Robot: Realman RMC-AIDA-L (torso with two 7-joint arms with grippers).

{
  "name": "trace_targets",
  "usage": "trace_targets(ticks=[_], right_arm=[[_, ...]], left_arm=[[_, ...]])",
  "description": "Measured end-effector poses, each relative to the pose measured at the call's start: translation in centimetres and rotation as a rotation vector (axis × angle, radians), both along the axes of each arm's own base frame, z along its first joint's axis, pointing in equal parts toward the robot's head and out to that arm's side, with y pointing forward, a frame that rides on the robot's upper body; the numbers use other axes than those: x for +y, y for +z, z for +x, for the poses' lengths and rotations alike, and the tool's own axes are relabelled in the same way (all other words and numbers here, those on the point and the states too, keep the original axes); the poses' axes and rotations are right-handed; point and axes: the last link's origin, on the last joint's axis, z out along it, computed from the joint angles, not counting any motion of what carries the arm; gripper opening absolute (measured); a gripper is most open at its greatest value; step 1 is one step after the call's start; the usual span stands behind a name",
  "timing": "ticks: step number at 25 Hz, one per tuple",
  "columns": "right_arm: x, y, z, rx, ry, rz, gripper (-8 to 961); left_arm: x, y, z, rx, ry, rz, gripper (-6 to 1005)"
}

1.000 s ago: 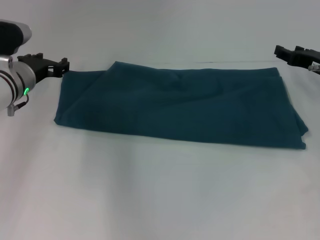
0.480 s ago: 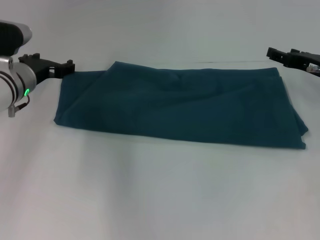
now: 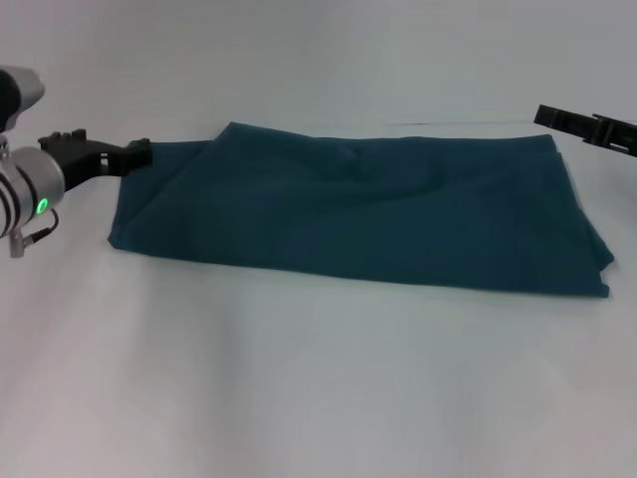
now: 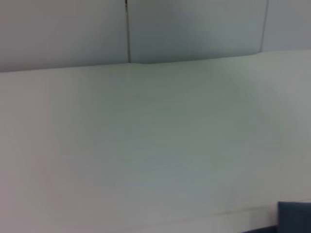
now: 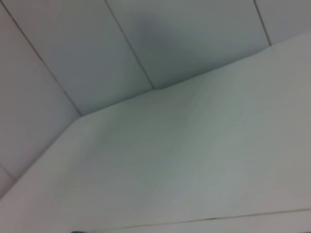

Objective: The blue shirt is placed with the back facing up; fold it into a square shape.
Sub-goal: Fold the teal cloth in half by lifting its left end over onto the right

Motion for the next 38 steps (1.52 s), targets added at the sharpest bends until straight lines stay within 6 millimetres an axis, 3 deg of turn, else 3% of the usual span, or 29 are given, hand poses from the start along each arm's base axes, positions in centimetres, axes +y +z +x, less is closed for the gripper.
trace_targets(ticks=[8,20,31,38], right_arm=[[-1.8,1.6,0.4,0.101,0.017,-0.066,786],[-2.0,2.4,0.2,0.114,0.026,-0.089,786],[-1.4,2.3,-0.3,0.103,0.027,-0.095,787],[-1.0,2.0,-0.2,0.075,0.013,-0.088,787]], left_arm=[[-1.4,-0.1,-0.8,-0.035,-0.017,-0.054,933],[-1.9,-0.2,-1.1,-0.042,-0.024,-0.074,933],[-0.9,-0.6,0.5,-0.020,-0.063,-0.084,932],[0.1,-2.0,1.4,0.071,-0.060,-0.084,932]])
